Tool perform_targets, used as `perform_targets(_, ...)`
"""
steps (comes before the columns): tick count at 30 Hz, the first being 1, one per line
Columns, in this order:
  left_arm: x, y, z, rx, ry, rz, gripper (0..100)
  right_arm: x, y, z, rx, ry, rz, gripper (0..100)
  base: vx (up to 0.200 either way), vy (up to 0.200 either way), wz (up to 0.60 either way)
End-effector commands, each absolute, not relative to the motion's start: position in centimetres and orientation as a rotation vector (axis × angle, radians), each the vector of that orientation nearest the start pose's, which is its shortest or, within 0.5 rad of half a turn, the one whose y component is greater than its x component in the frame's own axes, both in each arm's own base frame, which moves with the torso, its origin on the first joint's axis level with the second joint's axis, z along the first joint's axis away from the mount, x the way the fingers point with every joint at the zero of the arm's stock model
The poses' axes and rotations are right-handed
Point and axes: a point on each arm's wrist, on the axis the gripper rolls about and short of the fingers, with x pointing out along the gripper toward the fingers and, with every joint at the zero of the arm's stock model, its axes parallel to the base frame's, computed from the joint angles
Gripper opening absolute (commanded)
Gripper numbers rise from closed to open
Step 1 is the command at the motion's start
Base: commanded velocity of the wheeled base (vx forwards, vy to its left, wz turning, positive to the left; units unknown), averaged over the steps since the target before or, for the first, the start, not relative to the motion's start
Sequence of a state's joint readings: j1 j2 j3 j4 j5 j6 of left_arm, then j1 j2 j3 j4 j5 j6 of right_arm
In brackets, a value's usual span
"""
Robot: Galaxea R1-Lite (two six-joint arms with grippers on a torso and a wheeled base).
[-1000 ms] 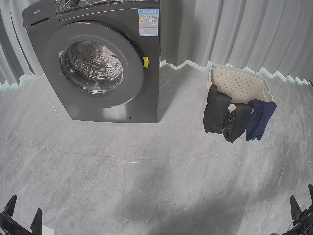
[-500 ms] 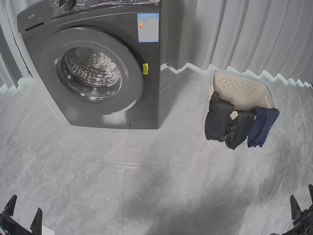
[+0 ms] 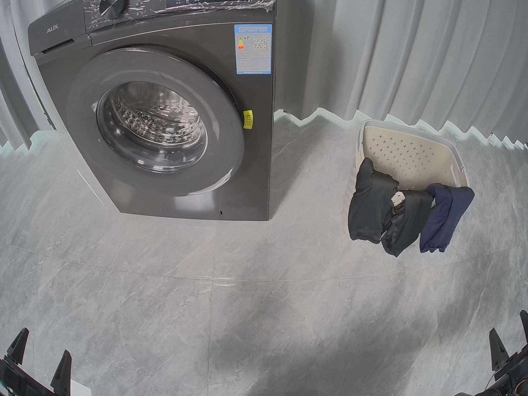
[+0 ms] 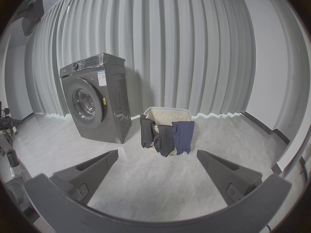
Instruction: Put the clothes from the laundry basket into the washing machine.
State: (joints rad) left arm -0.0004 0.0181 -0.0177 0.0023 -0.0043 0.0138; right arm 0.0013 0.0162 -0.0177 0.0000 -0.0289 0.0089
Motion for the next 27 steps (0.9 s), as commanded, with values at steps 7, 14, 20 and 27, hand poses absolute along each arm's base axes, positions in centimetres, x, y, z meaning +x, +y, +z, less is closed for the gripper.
perform_targets(7,-2.23,-0.01,7.53,0.014,0.009,-0.005,100,-2.21,-0.07,7.58,0.009,0.008,-0.028,100,0.000,-0.200,0.00)
perform_targets(14,-2.23,-0.01,7.55,0.015,0.008,-0.005,100,-2.21,-0.07,7.57,0.009,0.009,-0.028,100,0.000,-0.200,0.00)
perform_targets(20,-2.23,-0.01,7.55,0.015,0.008,-0.005,100,-2.21,-0.07,7.58,0.009,0.008,-0.028,100,0.000,0.000,0.00)
perform_targets(27,-2.23,-0.01,7.53,0.015,0.009,-0.005,100,-2.21,-0.07,7.57,0.008,0.009,-0.028,100,0.000,0.000,0.00)
